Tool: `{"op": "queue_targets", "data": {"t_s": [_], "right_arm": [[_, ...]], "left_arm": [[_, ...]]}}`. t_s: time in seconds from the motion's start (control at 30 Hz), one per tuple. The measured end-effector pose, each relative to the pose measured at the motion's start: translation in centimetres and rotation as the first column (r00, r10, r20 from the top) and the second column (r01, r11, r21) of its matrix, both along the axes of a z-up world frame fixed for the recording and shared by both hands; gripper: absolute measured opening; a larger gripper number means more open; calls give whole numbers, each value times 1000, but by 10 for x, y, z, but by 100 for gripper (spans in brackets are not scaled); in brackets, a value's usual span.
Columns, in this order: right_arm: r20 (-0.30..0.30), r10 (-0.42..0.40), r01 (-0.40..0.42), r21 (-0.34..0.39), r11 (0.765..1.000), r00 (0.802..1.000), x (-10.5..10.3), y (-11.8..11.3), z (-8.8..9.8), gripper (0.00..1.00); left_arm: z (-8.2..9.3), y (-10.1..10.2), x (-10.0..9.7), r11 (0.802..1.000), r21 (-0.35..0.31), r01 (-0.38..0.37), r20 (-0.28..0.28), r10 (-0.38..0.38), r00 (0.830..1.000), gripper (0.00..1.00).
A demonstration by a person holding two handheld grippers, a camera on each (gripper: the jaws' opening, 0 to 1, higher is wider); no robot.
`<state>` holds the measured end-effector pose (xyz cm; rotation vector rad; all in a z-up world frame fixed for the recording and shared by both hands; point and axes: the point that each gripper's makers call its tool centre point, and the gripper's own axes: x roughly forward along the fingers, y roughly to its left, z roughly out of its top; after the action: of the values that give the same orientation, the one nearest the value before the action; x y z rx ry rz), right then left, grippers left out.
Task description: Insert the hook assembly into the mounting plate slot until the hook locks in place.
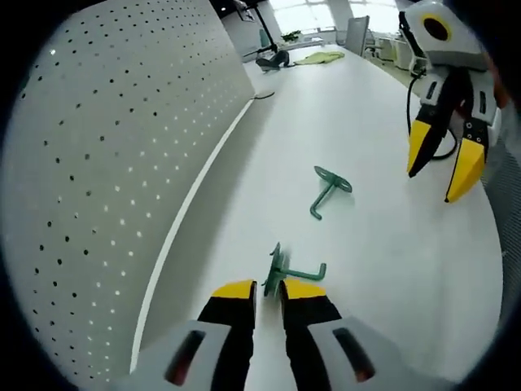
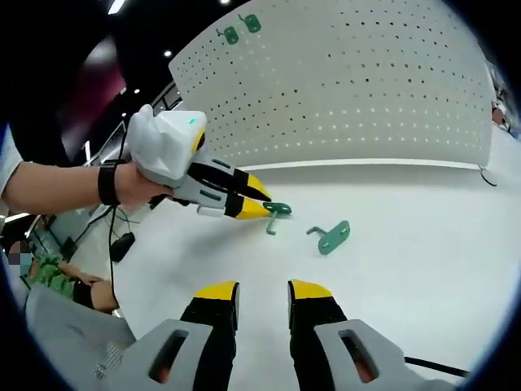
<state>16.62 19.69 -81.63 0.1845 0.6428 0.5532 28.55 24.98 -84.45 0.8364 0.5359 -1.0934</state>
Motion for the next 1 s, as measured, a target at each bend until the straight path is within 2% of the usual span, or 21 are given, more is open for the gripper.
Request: {"op": "queue_targets", "data": {"t_s": [0.23,0.6,0.63,0.7,0.77,1.0], "right_arm": [[0,0,0,0,1000,1000,0,0,0,23],[5,4,-5,8,1000,1000,1,4,5,22],[10,6,-6,7,1000,1000,2,4,6,22],[12,12,-12,7,1000,1000,2,5,7,22],[6,21,-21,9,1000,1000,2,7,8,22],[54,40,-41,19,999,998,2,14,27,22]], "left_arm": [[-3,-1,-3,1000,6,21,-11,-21,1000,6],[-5,-1,-17,999,-33,-24,-106,20,994,4],[-6,-2,-21,998,-43,-36,-129,30,991,4],[-4,-1,-23,998,-45,-44,-123,38,992,3],[-1,-1,-27,995,-70,-76,-148,65,987,3],[20,4,-36,984,-120,-133,-126,118,985,3]]}}
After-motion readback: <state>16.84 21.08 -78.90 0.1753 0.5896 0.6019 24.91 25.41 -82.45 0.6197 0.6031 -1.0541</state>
